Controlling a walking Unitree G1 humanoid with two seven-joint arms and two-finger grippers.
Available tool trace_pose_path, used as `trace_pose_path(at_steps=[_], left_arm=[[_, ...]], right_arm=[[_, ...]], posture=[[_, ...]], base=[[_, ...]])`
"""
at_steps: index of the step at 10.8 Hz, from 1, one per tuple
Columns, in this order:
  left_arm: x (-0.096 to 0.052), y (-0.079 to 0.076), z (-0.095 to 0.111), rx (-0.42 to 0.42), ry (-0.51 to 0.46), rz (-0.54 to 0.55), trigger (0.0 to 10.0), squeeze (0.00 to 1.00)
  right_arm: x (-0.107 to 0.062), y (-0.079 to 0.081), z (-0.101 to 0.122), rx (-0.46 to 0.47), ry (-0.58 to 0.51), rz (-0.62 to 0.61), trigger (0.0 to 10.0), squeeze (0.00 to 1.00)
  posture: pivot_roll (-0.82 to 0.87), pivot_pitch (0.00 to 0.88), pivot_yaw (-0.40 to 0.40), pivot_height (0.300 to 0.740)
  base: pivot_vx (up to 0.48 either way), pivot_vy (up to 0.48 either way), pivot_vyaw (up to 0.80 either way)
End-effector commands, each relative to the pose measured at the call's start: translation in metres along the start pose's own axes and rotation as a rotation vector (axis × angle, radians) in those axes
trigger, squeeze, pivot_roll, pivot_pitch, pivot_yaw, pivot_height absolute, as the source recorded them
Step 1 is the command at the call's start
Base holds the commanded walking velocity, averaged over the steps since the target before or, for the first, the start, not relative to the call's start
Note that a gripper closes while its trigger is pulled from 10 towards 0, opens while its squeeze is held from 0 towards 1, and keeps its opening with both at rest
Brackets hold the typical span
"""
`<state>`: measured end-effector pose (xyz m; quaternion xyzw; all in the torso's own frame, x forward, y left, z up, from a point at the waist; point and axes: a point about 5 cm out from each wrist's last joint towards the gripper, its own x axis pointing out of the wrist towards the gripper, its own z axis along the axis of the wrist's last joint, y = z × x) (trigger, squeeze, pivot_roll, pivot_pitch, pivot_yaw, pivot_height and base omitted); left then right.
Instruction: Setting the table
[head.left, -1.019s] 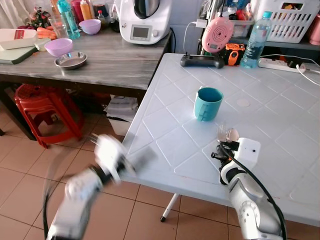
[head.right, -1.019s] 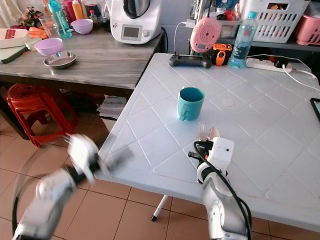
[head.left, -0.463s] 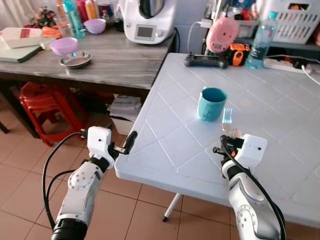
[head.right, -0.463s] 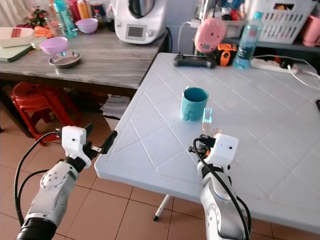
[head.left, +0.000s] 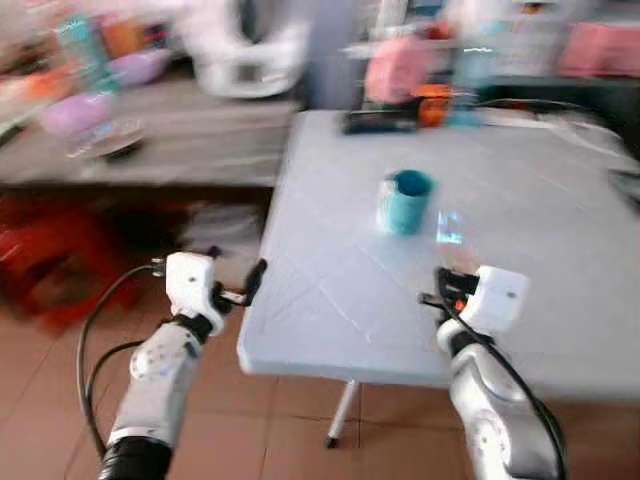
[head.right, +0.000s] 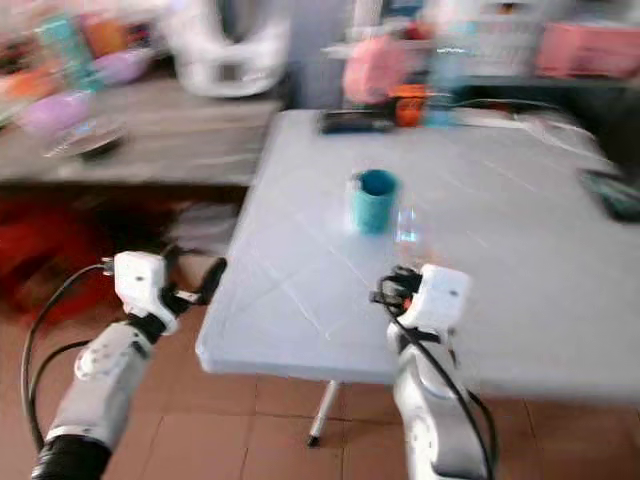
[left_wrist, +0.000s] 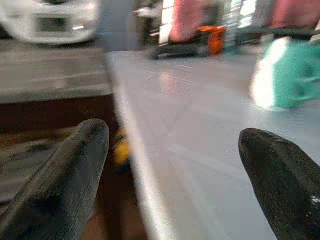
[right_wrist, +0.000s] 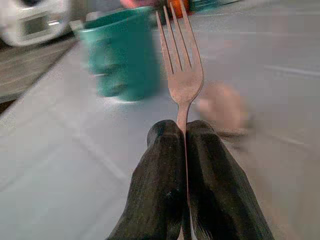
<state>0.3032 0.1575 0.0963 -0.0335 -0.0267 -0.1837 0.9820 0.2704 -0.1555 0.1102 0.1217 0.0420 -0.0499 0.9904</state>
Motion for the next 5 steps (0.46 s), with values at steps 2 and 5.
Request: trace_pose_path(at_steps=[2,5], left_arm=[[-0.0006,0.0044,0.0002,0.016,0.006,0.0,10.0,0.0],[0.0017,0.005,0.0023,0.019,-0.001,0.002,10.0,0.0]], right_arm=[[0.0006,0.0082,0.0021,0.018,-0.021,0.012,10.0,0.0],[0.0032,0.0101,0.0047,0.012,-0.037,0.025,10.0,0.0]], posture=[[-0.05,0.002,0.044,0.74],[-0.05,0.0,0.048,0.74]], base=[[0.0,0.381,-0.21],[0.0,0.381,0.0]])
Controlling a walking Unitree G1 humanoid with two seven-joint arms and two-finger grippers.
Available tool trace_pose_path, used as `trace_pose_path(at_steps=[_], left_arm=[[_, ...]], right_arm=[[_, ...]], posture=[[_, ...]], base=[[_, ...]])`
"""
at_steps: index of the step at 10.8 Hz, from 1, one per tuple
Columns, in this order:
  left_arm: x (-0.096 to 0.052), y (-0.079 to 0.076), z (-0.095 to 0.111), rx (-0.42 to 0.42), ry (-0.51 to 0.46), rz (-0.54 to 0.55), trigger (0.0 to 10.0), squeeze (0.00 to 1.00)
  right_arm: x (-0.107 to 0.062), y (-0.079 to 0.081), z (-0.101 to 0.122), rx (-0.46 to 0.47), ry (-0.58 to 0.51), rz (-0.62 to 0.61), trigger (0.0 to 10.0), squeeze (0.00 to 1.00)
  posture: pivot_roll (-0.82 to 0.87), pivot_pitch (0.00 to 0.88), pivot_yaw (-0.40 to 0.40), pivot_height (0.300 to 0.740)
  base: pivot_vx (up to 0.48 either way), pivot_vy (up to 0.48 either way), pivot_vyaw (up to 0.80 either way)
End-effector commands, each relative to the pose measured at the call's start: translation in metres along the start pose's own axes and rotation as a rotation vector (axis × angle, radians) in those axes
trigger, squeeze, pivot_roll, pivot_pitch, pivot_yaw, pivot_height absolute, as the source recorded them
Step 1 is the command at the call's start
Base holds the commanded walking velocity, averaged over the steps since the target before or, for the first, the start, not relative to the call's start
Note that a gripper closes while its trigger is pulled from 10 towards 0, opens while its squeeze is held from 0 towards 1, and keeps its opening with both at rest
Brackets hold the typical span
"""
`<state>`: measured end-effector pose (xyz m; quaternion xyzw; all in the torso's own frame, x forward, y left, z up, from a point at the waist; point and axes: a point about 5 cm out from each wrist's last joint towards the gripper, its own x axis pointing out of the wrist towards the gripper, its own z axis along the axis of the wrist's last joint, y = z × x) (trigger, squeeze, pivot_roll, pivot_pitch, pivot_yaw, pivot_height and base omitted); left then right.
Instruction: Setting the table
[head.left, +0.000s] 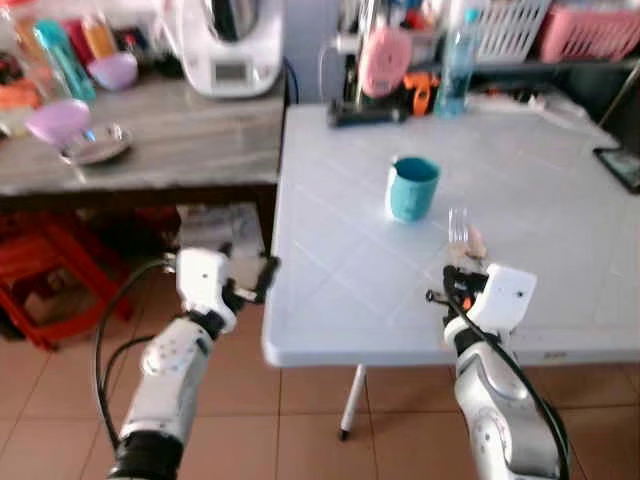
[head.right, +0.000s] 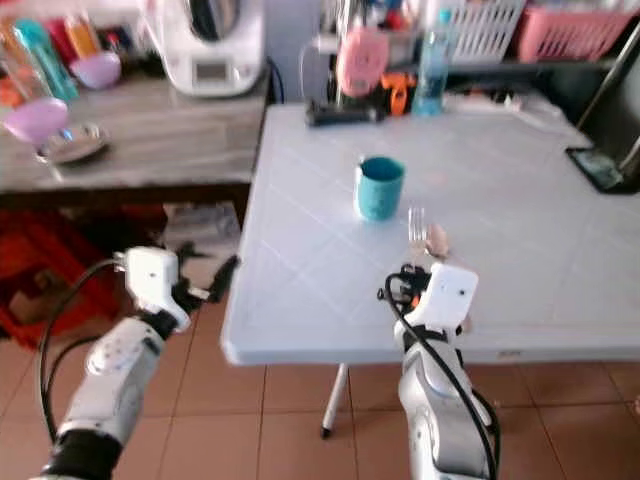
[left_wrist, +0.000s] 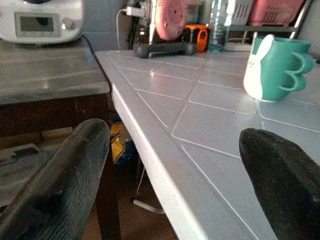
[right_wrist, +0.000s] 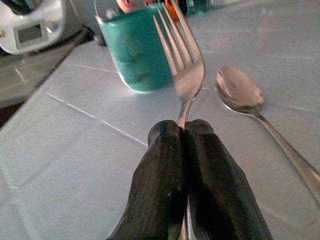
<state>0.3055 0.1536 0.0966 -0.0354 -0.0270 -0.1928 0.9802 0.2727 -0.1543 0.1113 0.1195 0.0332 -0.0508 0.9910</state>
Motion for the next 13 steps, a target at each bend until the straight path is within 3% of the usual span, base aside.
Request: trace_pose_path(at_steps=[1,4,13], left_arm=[[-0.0015,0.0078,0.0026,0.024,-0.001,0.022,10.0,0.0],[-0.0006,0.0084,0.0031,0.027,-0.005,0.031,10.0,0.0],[0.0052,0.0091,0.0056,0.038,-0.011,0.037,10.0,0.0]], right_arm=[[0.0015,0.009,0.0039,0.016,-0.021,0.028,10.0,0.0],[0.0025,0.0097,0.0035,0.017,-0.023,0.032,10.0,0.0],[0.0049,0.0103,0.0024,0.025,-0.03,0.028,10.0,0.0]], posture=[[-0.05,0.0,0.047,0.74],[-0.05,0.0,0.044,0.74],[-0.04,0.0,0.054,0.74]], base=[[0.0,0.382,0.0],[0.0,0.384,0.29],[0.0,0.401,0.0]])
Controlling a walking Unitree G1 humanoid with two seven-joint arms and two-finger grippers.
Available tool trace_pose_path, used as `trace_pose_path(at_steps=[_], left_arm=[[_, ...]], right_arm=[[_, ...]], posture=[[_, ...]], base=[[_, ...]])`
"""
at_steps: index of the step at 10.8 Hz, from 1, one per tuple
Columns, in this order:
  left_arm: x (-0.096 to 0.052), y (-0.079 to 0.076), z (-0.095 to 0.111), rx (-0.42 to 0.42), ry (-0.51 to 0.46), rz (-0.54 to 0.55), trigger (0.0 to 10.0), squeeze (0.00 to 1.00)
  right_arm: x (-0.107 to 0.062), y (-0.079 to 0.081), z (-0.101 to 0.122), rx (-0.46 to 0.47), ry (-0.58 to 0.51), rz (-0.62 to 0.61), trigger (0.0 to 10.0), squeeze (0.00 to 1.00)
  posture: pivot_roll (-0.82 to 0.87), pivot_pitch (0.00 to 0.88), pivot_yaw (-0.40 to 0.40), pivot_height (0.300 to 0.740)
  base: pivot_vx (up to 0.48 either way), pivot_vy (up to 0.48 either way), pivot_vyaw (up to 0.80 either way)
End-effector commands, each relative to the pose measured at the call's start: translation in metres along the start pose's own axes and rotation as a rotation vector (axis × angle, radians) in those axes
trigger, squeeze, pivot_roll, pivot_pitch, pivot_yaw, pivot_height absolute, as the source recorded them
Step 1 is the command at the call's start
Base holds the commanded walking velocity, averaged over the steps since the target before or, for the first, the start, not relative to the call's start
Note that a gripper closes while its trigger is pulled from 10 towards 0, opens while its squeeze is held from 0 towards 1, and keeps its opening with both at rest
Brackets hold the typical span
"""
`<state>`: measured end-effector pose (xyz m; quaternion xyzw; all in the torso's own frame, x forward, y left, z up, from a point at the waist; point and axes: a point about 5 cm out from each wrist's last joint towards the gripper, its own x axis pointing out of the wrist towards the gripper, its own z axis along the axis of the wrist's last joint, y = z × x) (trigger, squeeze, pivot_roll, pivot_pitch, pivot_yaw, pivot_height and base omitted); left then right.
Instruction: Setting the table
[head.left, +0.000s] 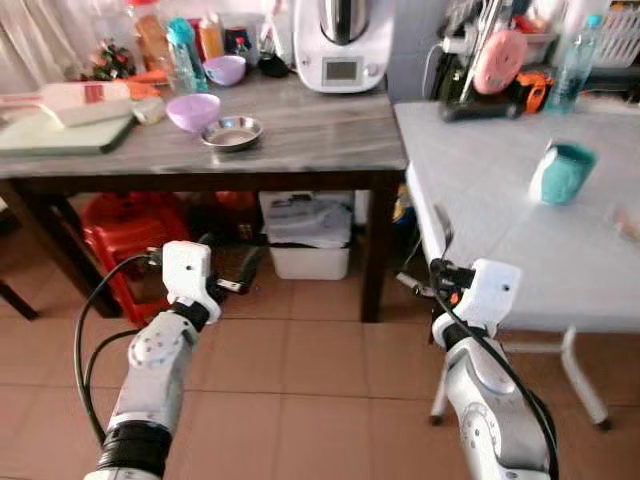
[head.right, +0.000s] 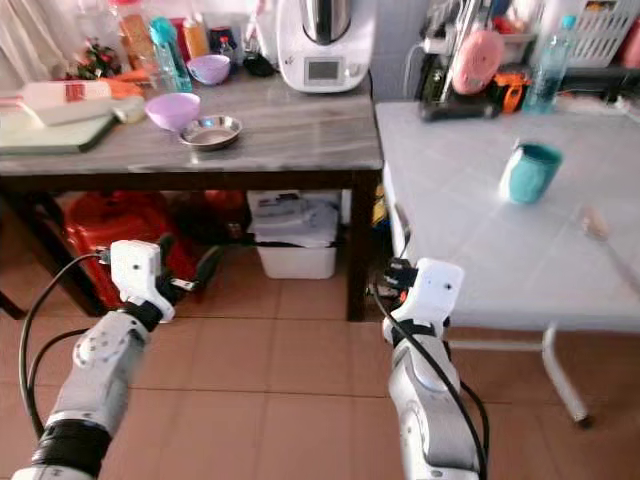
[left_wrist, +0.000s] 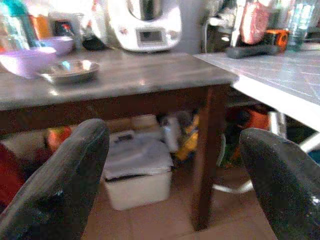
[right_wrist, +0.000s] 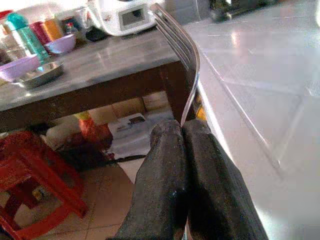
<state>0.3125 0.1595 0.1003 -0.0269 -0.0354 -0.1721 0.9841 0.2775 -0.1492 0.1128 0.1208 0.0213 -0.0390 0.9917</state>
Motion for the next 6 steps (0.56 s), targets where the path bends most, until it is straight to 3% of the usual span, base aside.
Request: trace_pose_path(at_steps=[1,6], left_arm=[[0.0006,0.0011,0.0011,0.019,0.005,-0.004,10.0,0.0],[0.0,-0.0009,-0.0017,0.017,0.011,-0.003,10.0,0.0]], right_arm=[[0.001,0.0042,0.0017,0.025,-0.01,0.0,10.0,0.0],[0.0002,0.0039,0.0005,0.036,-0.01,-0.001,10.0,0.0]], posture=[[-0.04,0.0,0.054,0.74],[-0.05,0.0,0.054,0.74]], base=[[0.0,0.412,0.0],[0.0,0.412,0.49]])
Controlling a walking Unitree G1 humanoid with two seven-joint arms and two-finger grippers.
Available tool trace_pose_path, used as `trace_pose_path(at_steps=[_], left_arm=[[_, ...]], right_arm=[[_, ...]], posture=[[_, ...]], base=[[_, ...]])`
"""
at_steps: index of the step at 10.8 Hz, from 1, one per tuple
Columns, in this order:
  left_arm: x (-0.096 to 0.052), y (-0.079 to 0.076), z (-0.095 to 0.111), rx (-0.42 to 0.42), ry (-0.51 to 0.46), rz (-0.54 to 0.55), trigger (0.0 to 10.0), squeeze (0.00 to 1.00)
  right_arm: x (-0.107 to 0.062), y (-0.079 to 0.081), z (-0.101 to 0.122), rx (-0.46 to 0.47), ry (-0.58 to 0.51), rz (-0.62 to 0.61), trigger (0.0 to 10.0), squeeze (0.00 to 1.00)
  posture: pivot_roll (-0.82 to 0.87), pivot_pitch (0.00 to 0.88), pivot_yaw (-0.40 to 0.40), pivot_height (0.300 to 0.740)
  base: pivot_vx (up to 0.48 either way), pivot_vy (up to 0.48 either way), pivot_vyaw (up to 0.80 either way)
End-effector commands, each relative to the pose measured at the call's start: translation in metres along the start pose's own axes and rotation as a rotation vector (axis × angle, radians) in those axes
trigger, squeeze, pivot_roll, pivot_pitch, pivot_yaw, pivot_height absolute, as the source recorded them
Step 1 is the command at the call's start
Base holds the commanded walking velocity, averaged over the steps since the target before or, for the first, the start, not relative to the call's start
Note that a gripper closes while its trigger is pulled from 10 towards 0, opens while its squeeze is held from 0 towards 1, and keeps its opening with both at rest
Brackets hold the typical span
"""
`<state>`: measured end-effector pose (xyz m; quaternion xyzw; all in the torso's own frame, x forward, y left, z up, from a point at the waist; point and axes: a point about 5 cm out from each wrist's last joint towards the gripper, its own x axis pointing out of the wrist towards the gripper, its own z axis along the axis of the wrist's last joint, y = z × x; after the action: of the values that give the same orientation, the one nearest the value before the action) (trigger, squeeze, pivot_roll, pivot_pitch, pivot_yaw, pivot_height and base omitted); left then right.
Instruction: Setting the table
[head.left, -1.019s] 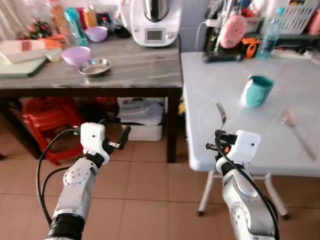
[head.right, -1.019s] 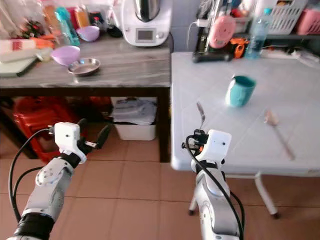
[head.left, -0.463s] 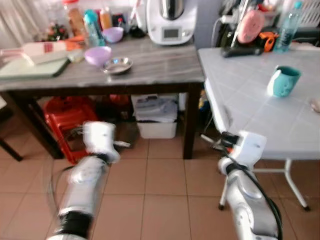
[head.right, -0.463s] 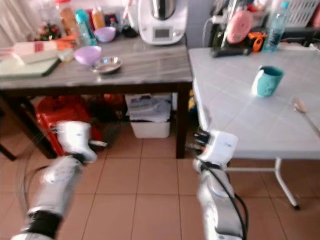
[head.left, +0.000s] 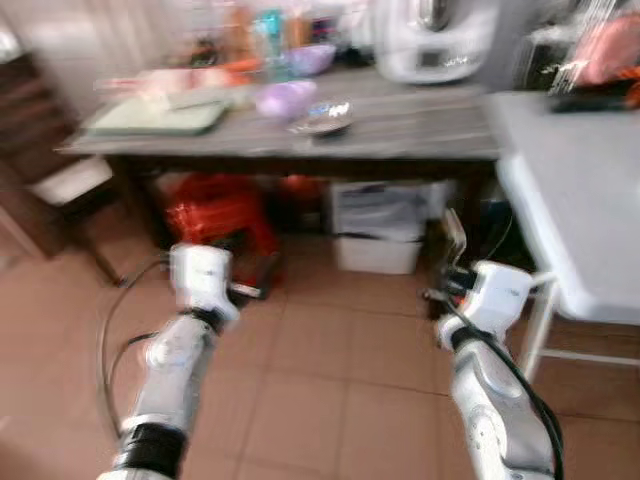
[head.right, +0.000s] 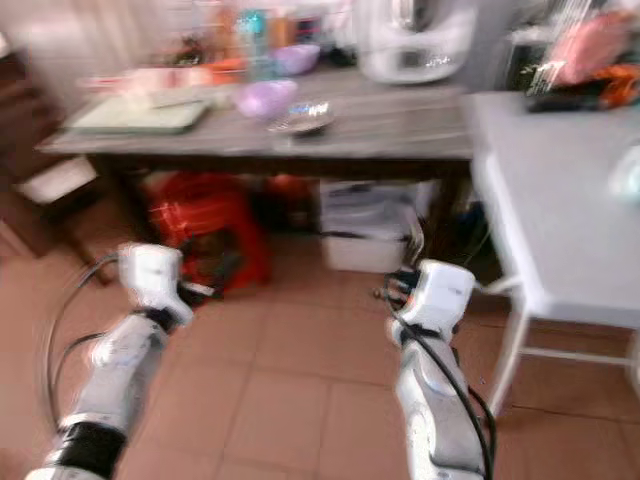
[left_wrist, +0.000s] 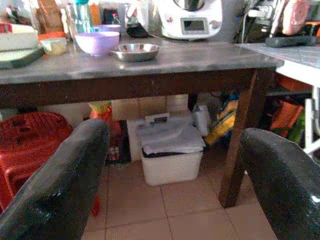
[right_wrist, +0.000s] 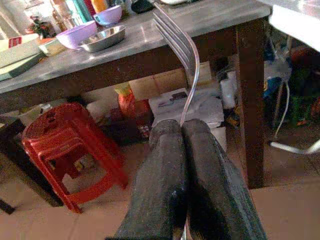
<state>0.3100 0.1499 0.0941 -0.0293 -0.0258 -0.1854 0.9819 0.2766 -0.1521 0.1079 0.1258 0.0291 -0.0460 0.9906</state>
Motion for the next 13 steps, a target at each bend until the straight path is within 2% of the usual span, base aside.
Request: trace_pose_path(at_steps=[1,4,6,13], left_arm=[[-0.001,0.009,0.005,0.027,-0.007,0.023,10.0,0.0],[-0.001,0.007,0.007,0.052,-0.03,0.034,10.0,0.0],[-0.002,-0.003,0.006,0.012,-0.029,-0.056,10.0,0.0],[-0.003,-0.006,0.005,-0.011,-0.032,-0.08,10.0,0.0]], right_arm=[[0.0,0.008,0.005,0.027,-0.026,0.014,10.0,0.0],[0.0,0.007,0.006,0.029,-0.041,0.002,10.0,0.0],[0.001,0.005,0.008,0.028,-0.052,-0.01,10.0,0.0],[0.001,0.004,0.01,0.021,-0.059,-0.011,10.0,0.0]], posture=[[-0.05,0.0,0.055,0.74],[-0.05,0.0,0.054,0.74],[-0.05,0.0,0.055,0.74],[-0.05,0.0,0.052,0.74]], base=[[0.0,0.412,0.44],[0.0,0.08,0.0],[0.0,0.0,0.0],[0.3,0.0,0.0]])
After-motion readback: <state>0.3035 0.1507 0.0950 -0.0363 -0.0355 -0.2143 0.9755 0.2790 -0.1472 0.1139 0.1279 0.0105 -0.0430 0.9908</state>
